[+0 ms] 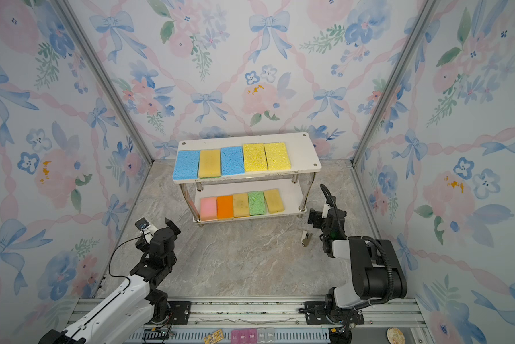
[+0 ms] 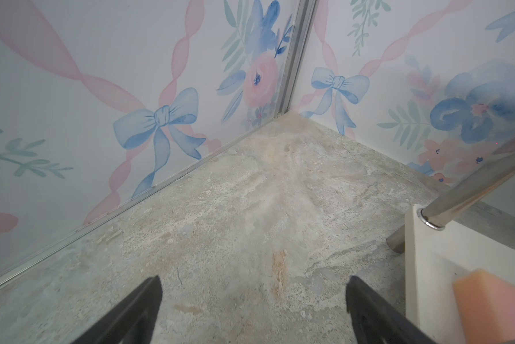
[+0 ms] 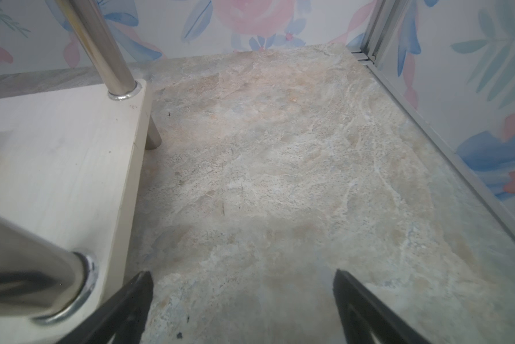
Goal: Arrange cleaning sponges on a shelf
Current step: Reset both arms
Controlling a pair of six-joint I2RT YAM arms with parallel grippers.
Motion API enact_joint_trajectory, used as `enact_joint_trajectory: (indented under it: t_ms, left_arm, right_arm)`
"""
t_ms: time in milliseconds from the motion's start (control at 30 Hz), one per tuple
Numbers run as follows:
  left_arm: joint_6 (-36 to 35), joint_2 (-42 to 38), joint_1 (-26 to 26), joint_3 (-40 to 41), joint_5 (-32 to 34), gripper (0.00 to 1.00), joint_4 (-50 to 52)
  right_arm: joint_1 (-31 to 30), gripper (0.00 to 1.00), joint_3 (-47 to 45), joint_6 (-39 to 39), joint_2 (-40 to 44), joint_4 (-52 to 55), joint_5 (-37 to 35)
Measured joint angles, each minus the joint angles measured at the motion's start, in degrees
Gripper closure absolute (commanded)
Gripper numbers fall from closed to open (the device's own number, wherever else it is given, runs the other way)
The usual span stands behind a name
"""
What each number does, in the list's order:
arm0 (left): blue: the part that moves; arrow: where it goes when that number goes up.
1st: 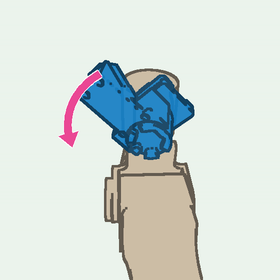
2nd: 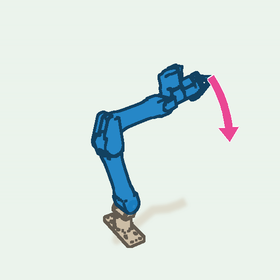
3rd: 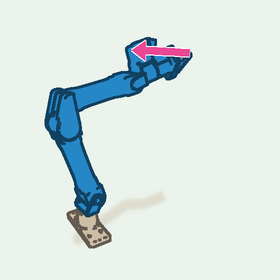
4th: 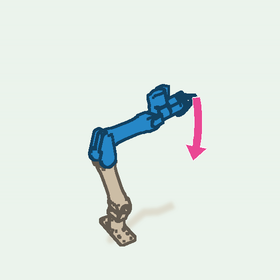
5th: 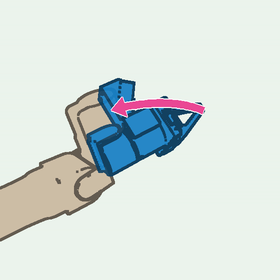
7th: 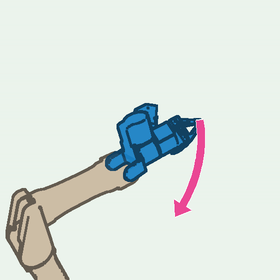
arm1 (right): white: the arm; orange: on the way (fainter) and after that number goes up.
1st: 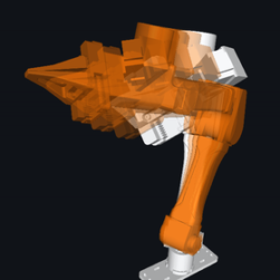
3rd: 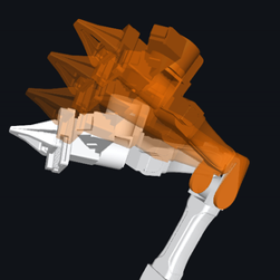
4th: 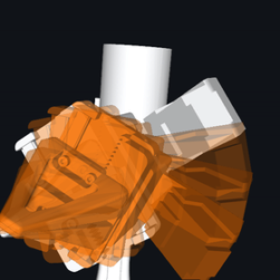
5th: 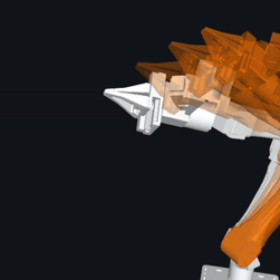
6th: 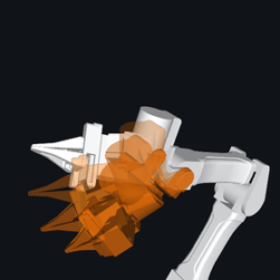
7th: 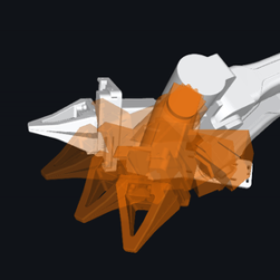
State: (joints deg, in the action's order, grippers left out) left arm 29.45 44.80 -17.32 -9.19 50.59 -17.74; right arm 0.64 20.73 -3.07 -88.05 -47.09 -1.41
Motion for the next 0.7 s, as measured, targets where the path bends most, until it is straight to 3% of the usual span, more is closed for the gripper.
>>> enact_joint_trajectory:
  t_ms: [233, 467, 700]
  left_arm:
    - [-10.1, 16.7, 4.0, 3.0, -4.8, 0.02, -24.7]
    - [-18.5, 36.7, 7.8, -0.8, -14.5, 0.02, -45.0]
    - [-22.8, 44.1, 9.5, -1.4, -26.9, 0.02, -55.5]
  right_arm:
    - [0.0, 0.03, -0.2, 0.8, -1.0, -4.4, 2.3]
    - [0.0, 0.03, 0.2, 1.2, -1.0, -5.0, 3.4]
    - [-0.1, 0.03, 0.3, 1.2, -1.0, -4.7, 2.8]
